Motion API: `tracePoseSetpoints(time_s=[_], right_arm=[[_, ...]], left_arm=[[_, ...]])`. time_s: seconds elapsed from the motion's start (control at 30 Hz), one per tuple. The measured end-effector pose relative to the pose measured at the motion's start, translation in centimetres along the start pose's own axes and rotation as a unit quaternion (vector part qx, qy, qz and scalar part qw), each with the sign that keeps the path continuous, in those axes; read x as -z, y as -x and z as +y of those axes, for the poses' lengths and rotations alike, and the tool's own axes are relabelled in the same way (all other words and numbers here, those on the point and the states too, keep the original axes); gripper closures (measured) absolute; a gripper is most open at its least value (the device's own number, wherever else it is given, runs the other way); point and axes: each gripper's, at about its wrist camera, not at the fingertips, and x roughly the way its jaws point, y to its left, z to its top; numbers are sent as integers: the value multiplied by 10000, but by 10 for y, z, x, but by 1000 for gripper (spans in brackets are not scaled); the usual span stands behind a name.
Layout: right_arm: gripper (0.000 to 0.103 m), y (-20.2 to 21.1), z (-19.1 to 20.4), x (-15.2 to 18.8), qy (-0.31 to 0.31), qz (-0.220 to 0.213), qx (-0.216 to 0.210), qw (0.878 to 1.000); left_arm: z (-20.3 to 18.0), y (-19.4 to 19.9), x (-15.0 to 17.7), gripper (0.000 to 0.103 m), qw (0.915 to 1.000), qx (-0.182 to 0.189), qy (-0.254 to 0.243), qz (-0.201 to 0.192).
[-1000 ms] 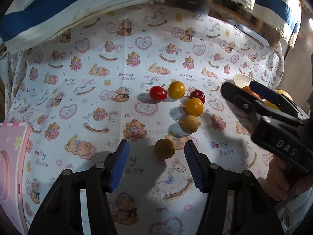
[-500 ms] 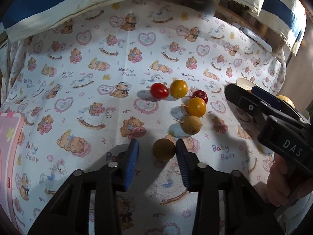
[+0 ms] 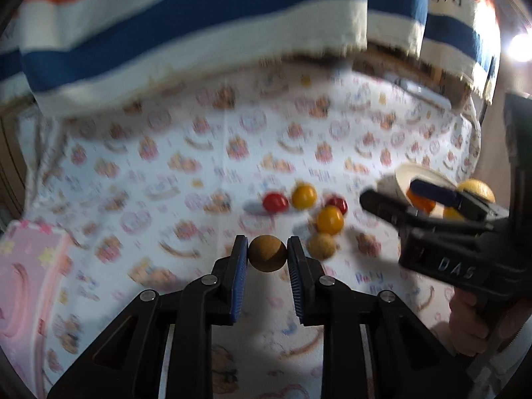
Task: Organize fruits
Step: 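Grasp the second small brown fruit with the right tool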
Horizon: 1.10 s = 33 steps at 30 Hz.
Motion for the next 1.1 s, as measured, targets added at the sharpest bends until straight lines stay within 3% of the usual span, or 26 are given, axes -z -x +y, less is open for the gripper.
tracePoseSetpoints(time_s=[0.2,0.27,0.3,0.37,0.53,0.73,1.1], right_arm=[[43,-3,8,3,143,204,-260,9994],[64,-6,11,4,206,389,-479,9979],[67,-10,12,5,186,557,-658,9961],[68,-14,15,6,148,764,-907,9928],[68,-19,20,8,150,951,-1056,9897],[68,-31,25,10,62,1388,-956,9857],[68,-43,44,7,197,1573,-918,9831]], left_arm=[[6,13,-5,80,9979,-150,55,-624],[7,16,-6,80,9969,-219,84,-748],[8,18,-6,80,9964,-260,88,-807],[8,20,-5,80,9958,-288,83,-862],[7,19,-6,80,9960,-399,83,-794],[20,13,-7,80,9966,-435,377,-596],[25,22,-8,80,9955,-389,547,-672]])
